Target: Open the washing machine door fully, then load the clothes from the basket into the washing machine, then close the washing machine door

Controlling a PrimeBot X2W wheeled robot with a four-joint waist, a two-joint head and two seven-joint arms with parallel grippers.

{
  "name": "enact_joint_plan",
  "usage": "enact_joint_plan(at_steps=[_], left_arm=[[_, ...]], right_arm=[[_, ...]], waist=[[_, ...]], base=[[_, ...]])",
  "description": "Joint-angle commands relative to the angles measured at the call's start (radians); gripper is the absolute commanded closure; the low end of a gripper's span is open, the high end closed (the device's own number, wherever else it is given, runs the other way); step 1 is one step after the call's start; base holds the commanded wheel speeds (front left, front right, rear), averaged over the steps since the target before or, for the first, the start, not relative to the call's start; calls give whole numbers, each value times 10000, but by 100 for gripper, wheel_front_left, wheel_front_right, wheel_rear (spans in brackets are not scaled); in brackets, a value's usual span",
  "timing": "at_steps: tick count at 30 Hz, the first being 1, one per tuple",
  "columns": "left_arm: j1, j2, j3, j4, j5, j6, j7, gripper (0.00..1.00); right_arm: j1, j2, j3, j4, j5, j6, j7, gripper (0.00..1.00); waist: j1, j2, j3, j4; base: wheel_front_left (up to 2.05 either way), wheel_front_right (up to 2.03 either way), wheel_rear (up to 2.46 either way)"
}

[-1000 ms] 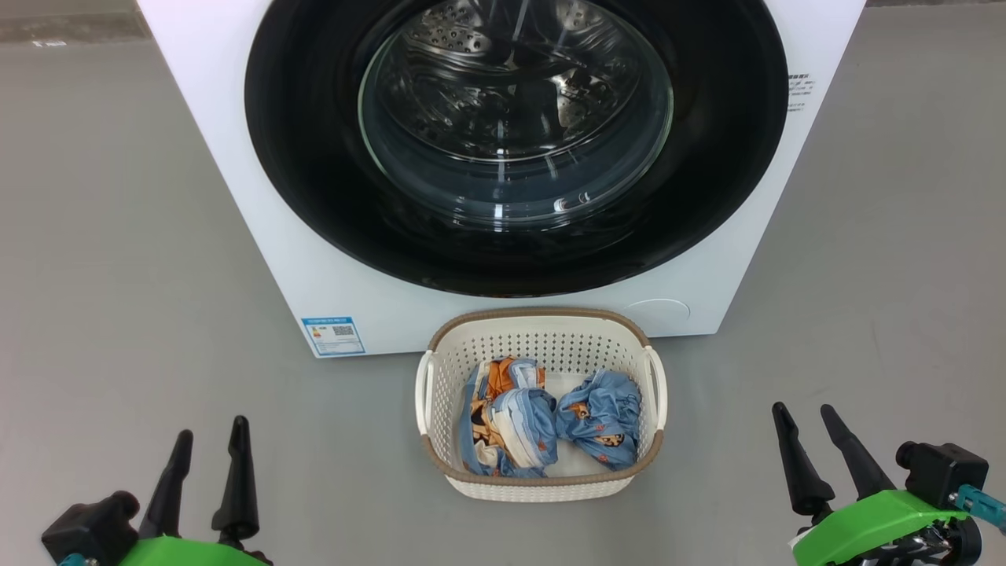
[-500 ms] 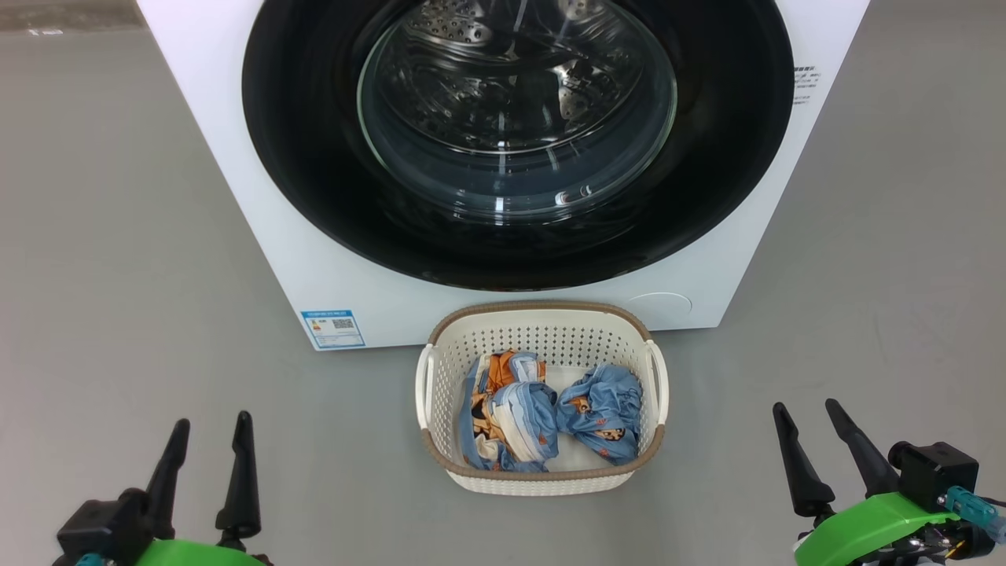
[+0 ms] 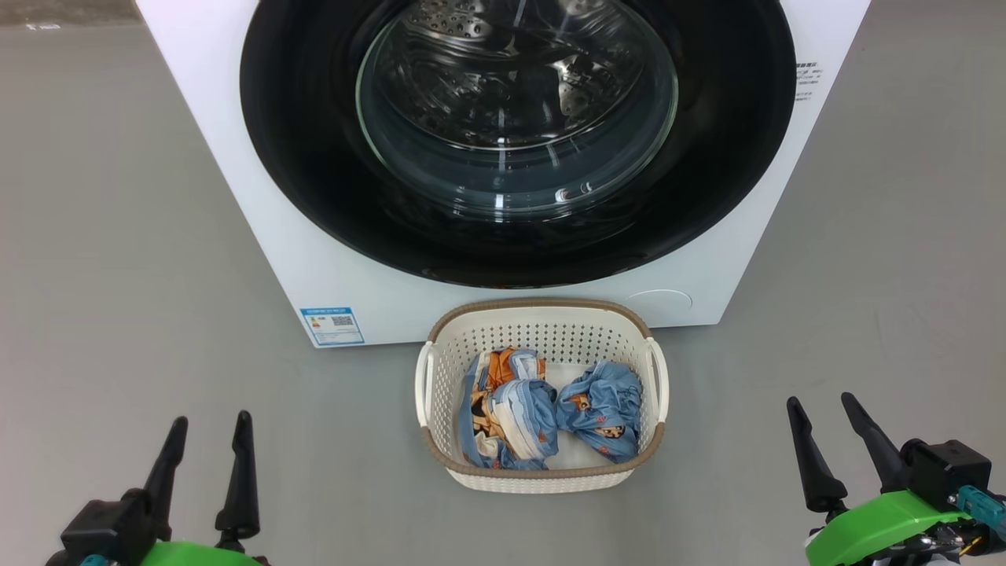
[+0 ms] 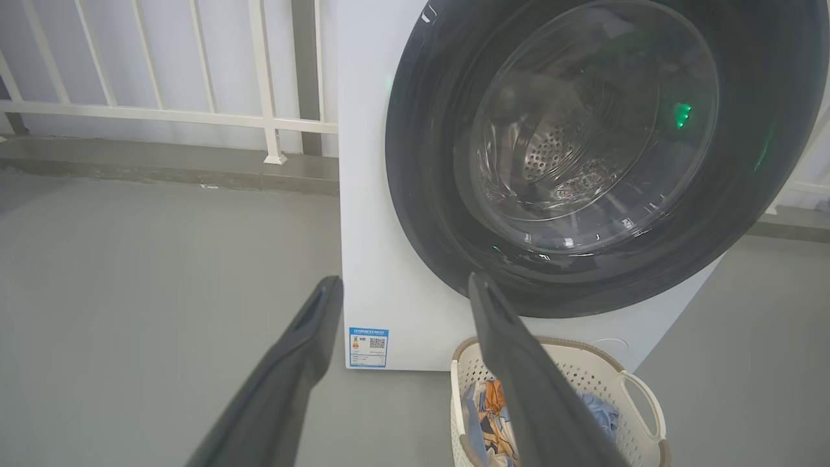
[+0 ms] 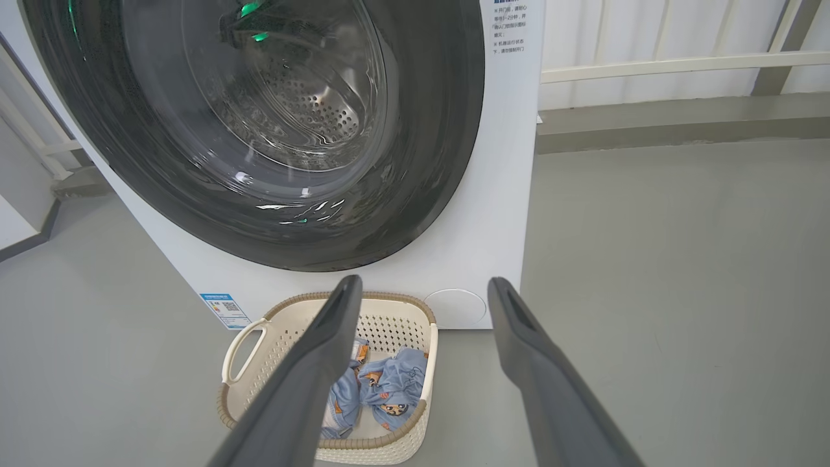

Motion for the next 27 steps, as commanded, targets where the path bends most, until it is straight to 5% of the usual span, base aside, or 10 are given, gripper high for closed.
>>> enact_joint_plan(at_steps=[1, 14, 27], left_arm=[[-261, 193, 351, -185, 105, -27, -65, 0], [-322, 170, 417, -124, 640, -27, -65, 0], [-485, 196, 331, -28, 541, -27, -65, 0]], right_arm=[[-247, -89, 171, -260, -122, 16, -130, 0], [-260, -18, 161, -311, -112, 16, -130, 0], [-328, 25, 207, -326, -119, 16, -130, 0]], waist=[[-1, 0, -13, -4], [-1, 0, 28, -53], [-1, 0, 166, -19]], base=[[0, 0, 0], [27, 27, -54], [109, 109, -218]])
